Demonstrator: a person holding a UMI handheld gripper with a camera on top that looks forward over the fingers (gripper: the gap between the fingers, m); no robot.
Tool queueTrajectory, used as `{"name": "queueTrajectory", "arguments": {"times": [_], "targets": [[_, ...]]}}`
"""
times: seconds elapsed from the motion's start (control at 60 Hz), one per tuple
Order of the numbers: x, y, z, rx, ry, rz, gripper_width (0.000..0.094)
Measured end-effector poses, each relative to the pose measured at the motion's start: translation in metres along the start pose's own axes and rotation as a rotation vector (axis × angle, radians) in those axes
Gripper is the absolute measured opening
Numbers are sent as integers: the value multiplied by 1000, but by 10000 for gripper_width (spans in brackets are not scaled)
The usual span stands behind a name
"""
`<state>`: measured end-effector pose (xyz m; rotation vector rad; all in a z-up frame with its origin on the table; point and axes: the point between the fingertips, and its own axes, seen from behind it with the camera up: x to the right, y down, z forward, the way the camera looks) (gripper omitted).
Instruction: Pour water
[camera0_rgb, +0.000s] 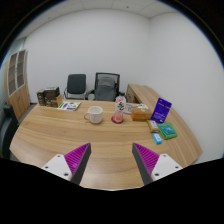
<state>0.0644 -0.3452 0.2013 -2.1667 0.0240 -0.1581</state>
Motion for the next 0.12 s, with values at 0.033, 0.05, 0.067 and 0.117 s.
{"name": "queueTrajectory", "arguments": {"times": [0.033,0.05,0.067,0.117], "targets": [[2,0,-4,-1,11,-9,857],[3,-1,-5,2,14,-13,856],[4,-2,-6,6,16,-14,856],[4,-6,-10,20,17,-14,856]]}}
